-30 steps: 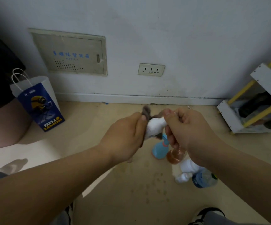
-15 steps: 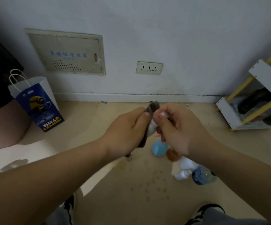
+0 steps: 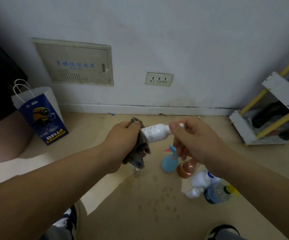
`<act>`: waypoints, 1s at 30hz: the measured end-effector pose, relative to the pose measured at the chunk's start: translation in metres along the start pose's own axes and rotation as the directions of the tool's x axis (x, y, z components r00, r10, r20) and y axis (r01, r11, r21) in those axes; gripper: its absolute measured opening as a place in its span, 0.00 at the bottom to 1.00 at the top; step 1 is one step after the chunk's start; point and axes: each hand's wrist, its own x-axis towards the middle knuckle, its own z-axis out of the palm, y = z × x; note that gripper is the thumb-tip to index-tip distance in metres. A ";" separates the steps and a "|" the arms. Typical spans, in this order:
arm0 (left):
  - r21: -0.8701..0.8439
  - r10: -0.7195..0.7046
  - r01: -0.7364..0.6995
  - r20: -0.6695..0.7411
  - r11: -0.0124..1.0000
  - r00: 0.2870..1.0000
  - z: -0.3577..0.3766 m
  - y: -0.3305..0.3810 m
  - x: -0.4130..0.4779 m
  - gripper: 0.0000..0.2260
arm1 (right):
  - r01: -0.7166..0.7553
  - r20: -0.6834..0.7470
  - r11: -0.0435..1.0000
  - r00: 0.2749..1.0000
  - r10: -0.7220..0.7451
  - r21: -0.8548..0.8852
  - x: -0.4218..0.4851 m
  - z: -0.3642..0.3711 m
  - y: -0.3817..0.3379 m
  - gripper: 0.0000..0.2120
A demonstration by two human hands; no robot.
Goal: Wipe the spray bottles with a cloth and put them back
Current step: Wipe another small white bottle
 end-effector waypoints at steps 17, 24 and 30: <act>-0.146 -0.300 0.372 0.362 0.917 0.882 0.001 -0.002 -0.013 0.29 | 0.288 0.114 0.906 0.957 -0.265 -0.310 0.010 0.003 0.012 0.08; 0.509 0.257 -0.206 -0.032 0.836 0.966 0.003 -0.005 -0.011 0.21 | 0.237 0.045 0.916 0.971 -0.235 -0.324 0.006 0.004 0.018 0.07; 0.608 0.640 -0.648 0.281 0.458 0.715 0.036 -0.015 -0.043 0.11 | 0.163 -0.026 0.896 0.981 -0.190 -0.413 -0.011 0.008 0.017 0.12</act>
